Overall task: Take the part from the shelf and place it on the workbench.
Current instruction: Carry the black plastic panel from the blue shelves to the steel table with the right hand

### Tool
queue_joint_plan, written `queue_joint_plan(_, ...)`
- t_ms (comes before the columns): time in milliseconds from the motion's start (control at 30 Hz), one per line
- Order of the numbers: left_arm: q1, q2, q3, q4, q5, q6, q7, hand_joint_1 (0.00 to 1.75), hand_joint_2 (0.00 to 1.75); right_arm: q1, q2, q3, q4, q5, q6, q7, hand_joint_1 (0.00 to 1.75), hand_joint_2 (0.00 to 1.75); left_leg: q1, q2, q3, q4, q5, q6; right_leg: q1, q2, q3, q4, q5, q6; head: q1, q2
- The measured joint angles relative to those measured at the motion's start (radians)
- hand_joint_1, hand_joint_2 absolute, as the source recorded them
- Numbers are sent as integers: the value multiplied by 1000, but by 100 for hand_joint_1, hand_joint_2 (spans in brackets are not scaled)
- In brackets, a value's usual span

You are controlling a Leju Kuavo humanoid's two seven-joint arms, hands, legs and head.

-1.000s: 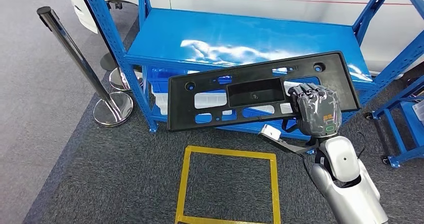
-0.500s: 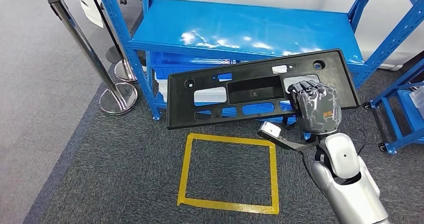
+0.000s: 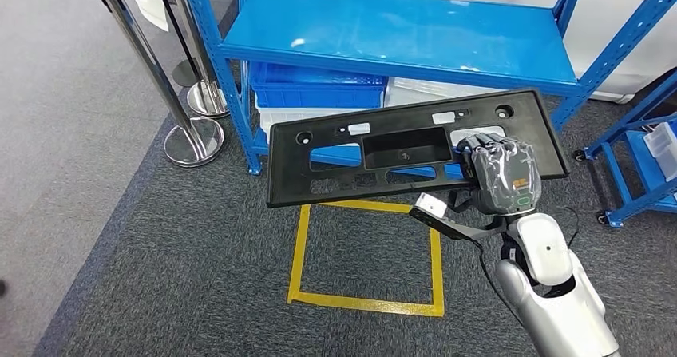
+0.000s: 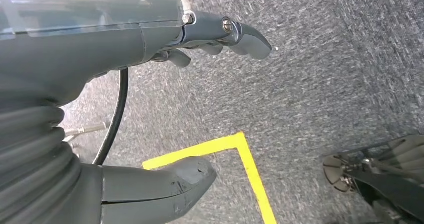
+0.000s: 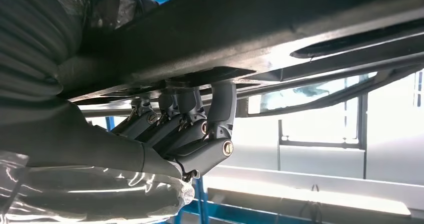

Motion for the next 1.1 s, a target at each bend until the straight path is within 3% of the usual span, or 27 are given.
queue_joint_plan(67,-1,1,-2,-2,-13,1,-2,0,175,7,-4,-1,-10,-9,5,-1,157,175,0,0,-5,-6,18,-12,5,0,16,-43,-9,-12,0,0)
queue_joint_plan(133,-3,4,-3,-3,-25,5,-5,0,175,19,-7,0,-19,-18,10,-4,157,175,1,-3,-16,2,2,-23,1,-5,6,-53,10,-27,0,0)
queue_joint_plan(200,-5,5,-4,-4,-31,8,-9,0,175,32,-9,0,-28,-23,12,-9,157,175,3,-4,-42,79,-78,-31,-4,-10,-11,-58,27,-42,-1,0)
queue_joint_plan(267,-5,5,-4,-4,-34,9,-12,0,175,43,-10,1,-34,-27,13,-12,157,175,5,-4,-73,212,-160,-37,-4,-10,-39,-45,40,-48,-1,0)
queue_joint_plan(300,-5,5,-5,-4,-35,9,-13,0,175,48,-10,1,-35,-29,14,-13,157,175,6,-4,-78,263,-174,-39,-4,-10,-54,-36,44,-47,-1,0)
queue_joint_plan(333,-5,5,-5,-4,-34,10,-15,0,175,50,-10,2,-36,-31,15,-15,157,175,7,-4,-71,285,-165,-41,-4,-10,-69,-26,48,-46,-1,0)
queue_joint_plan(400,-5,8,-5,-5,-32,11,-20,0,175,51,-10,5,-36,-36,18,-19,157,175,10,-4,-8,222,-114,-41,-5,-10,-98,-4,54,-42,-2,0)
queue_joint_plan(467,-4,13,-5,-6,-28,12,-22,0,175,50,-8,10,-36,-39,23,-21,157,175,9,-5,76,96,-102,-37,-3,-10,-121,15,60,-33,-1,0)
queue_joint_plan(500,-2,17,-4,-6,-23,13,-22,0,175,47,-4,14,-35,-39,27,-22,157,175,7,-6,101,51,-109,-35,-3,-10,-129,19,66,-28,-1,0)
queue_joint_plan(533,0,23,-3,-6,-16,13,-22,0,175,41,4,21,-32,-37,30,-22,157,175,5,-7,110,27,-116,-32,-2,-10,-134,20,75,-23,-1,0)
queue_joint_plan(600,3,42,3,-6,5,1,-19,0,175,14,33,43,-12,-21,35,-16,157,175,7,-5,101,13,-102,-24,-2,-7,-144,16,91,-12,-1,0)
queue_joint_plan(633,3,53,8,-6,14,-8,-16,0,175,-5,52,57,6,-10,36,-10,157,175,10,-2,93,9,-91,-17,-2,-4,-150,20,82,-8,-1,0)
queue_joint_plan(667,3,64,13,-6,21,-18,-14,0,175,-25,74,71,25,0,37,-4,157,175,13,2,83,5,-78,-7,-2,-2,-159,39,53,-4,0,0)
queue_joint_plan(767,4,87,25,-5,28,-30,-13,0,175,-66,124,102,70,15,37,5,157,175,13,6,42,3,-41,11,-7,1,-187,191,-85,2,0,0)
queue_joint_plan(800,5,91,28,-5,28,-31,-12,0,175,-74,134,109,82,16,36,6,157,175,13,6,27,4,-29,11,-8,1,-189,243,-104,4,0,0)
queue_joint_plan(833,6,94,30,-5,28,-32,-12,0,175,-80,143,115,93,17,36,8,157,175,12,5,12,5,-18,9,-8,1,-181,272,-98,5,1,0)
queue_joint_plan(867,8,96,32,-5,29,-32,-13,0,175,-85,150,120,101,19,34,9,157,175,12,4,-3,7,-7,7,-9,1,-160,270,-72,4,1,0)
queue_joint_plan(933,12,97,37,-6,33,-32,-25,0,175,-100,163,130,110,28,31,12,157,175,12,3,-31,11,15,1,-7,1,-74,174,-22,-4,0,0)
queue_joint_plan(1000,12,95,43,-6,37,-32,-43,0,175,-118,174,140,108,39,35,21,157,175,11,3,-48,10,37,-10,0,2,21,30,-32,-17,0,0)
queue_joint_plan(1033,11,93,46,-6,38,-33,-48,0,175,-127,180,144,105,43,39,26,157,175,12,4,-51,4,51,-16,5,2,45,-15,-42,-22,0,0)
queue_joint_plan(1100,10,91,51,-6,38,-33,-54,0,175,-137,188,151,101,46,46,34,157,175,15,4,-55,-14,79,-29,8,2,45,-48,-31,-31,0,0)
